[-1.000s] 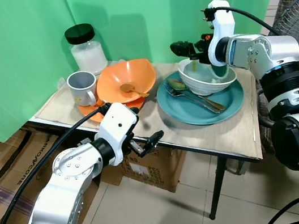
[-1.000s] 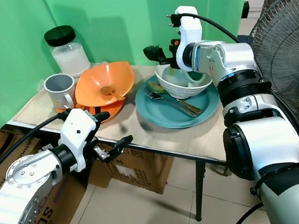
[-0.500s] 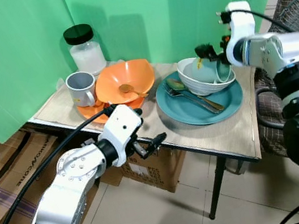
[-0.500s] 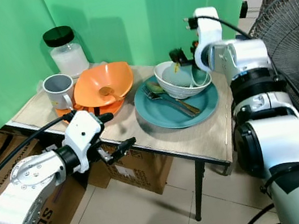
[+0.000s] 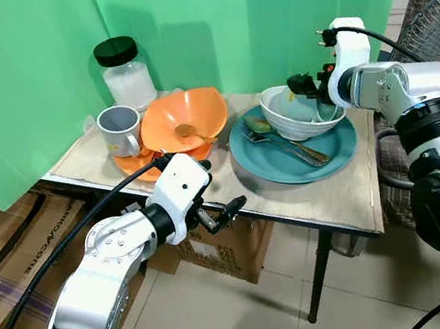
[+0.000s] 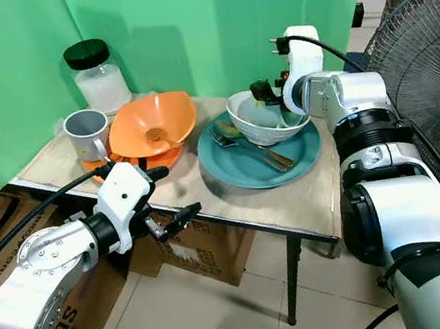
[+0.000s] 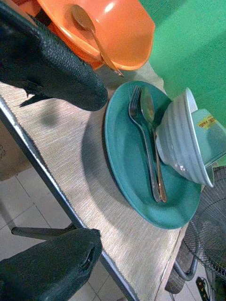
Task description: Setting the table
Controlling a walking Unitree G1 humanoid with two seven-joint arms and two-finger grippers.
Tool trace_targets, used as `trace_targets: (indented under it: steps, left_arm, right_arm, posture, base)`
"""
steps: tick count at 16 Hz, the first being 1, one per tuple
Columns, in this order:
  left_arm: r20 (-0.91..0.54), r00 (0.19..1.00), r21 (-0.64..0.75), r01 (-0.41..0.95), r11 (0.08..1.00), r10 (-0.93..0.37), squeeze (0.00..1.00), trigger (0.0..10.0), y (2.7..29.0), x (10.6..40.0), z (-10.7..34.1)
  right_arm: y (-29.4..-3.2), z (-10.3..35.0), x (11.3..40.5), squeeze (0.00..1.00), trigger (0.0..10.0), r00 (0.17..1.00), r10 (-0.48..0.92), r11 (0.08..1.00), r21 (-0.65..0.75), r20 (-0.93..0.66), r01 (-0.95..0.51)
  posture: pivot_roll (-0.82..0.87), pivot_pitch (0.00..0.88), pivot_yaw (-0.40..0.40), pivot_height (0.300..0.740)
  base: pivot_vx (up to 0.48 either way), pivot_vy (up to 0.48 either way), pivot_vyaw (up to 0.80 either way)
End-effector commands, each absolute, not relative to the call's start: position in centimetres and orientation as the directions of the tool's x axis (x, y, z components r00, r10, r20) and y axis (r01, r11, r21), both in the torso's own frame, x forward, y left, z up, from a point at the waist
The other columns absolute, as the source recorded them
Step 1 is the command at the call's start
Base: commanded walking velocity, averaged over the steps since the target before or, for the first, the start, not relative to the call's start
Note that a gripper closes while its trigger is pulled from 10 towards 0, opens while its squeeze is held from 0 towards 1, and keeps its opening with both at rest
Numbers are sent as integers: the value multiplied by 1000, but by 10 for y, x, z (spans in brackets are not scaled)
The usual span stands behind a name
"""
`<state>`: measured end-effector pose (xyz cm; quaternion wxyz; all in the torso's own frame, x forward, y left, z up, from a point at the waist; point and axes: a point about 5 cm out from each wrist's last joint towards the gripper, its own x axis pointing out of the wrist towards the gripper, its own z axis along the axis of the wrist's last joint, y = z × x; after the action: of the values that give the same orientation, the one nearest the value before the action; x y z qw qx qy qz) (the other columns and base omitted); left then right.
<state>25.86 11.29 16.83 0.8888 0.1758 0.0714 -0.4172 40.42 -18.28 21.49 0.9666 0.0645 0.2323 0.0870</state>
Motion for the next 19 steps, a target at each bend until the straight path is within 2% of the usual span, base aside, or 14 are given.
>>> trace_targets:
  steps: [1, 2, 3, 4, 5, 6, 7, 11, 12, 13, 15, 16, 17, 19]
  left_arm:
    - [-273, 637, 254, 771, 584, -721, 0, 10000, 113, 258, 170]
    - [-275, 637, 255, 771, 584, -720, 0, 10000, 113, 258, 169]
    - [-275, 639, 254, 769, 587, -718, 0, 10000, 113, 257, 169]
    - [-275, 640, 253, 768, 588, -718, 0, 10000, 113, 257, 169]
    - [-275, 640, 253, 768, 589, -717, 0, 10000, 114, 256, 169]
    - [-276, 641, 254, 768, 589, -716, 0, 10000, 114, 256, 169]
    - [-277, 641, 254, 767, 588, -716, 0, 10000, 114, 256, 169]
    - [-280, 637, 258, 771, 583, -718, 0, 10000, 114, 257, 169]
    - [-282, 634, 258, 773, 580, -720, 0, 10000, 114, 257, 169]
    - [-283, 631, 258, 775, 577, -722, 0, 10000, 113, 258, 169]
    - [-284, 628, 258, 777, 573, -724, 0, 10000, 113, 259, 169]
    - [-283, 629, 259, 777, 573, -724, 0, 10000, 113, 259, 169]
    - [-283, 629, 260, 777, 573, -724, 0, 10000, 113, 260, 169]
    - [-285, 627, 261, 778, 571, -725, 0, 10000, 112, 259, 169]
  right_arm:
    - [-182, 193, 400, 0, 0, 837, 193, 976, 187, -513, -110]
    - [-183, 192, 399, 0, 0, 835, 187, 977, 184, -517, -104]
    - [-184, 199, 401, 0, 6196, 856, 199, 972, 208, -477, -110]
    - [-184, 207, 402, 0, 10000, 874, 223, 964, 233, -431, -131]
    - [-184, 214, 403, 0, 10000, 887, 245, 952, 269, -391, -145]
    - [-186, 219, 402, 373, 10000, 895, 247, 943, 303, -372, -134]
    - [-190, 219, 401, 1000, 10000, 896, 225, 948, 300, -383, -110]
    - [-197, 215, 394, 1000, 10000, 880, 186, 954, 296, -437, -54]
    - [-198, 213, 393, 851, 10000, 881, 183, 952, 301, -437, -49]
    - [-197, 210, 391, 0, 10000, 873, 197, 946, 319, -446, -51]
    - [-188, 203, 388, 0, 10000, 857, 239, 932, 356, -456, -70]
    - [-183, 203, 388, 0, 4667, 862, 258, 923, 375, -436, -86]
    - [-180, 204, 389, 0, 667, 866, 267, 920, 380, -423, -99]
    - [-177, 203, 390, 0, 0, 873, 266, 926, 360, -408, -113]
  posture:
    - [113, 0, 77, 740]
    - [113, 0, 77, 740]
    - [115, 0, 71, 740]
    - [116, 0, 71, 740]
    - [116, 0, 73, 740]
    - [116, 0, 72, 740]
    - [114, 0, 75, 740]
    - [109, 0, 83, 740]
    - [107, 0, 84, 740]
    - [105, 0, 87, 740]
    - [104, 0, 92, 740]
    - [104, 0, 92, 740]
    - [106, 0, 93, 740]
    - [109, 0, 91, 740]
  base:
    - [0, 0, 0]
    - [0, 0, 0]
    - [0, 0, 0]
    - [0, 0, 0]
    - [0, 0, 0]
    - [0, 0, 0]
    - [0, 0, 0]
    - [0, 0, 0]
    - [0, 0, 0]
    - [0, 0, 0]
    - [0, 0, 0]
    - [0, 0, 0]
    - [0, 0, 0]
    - [0, 0, 0]
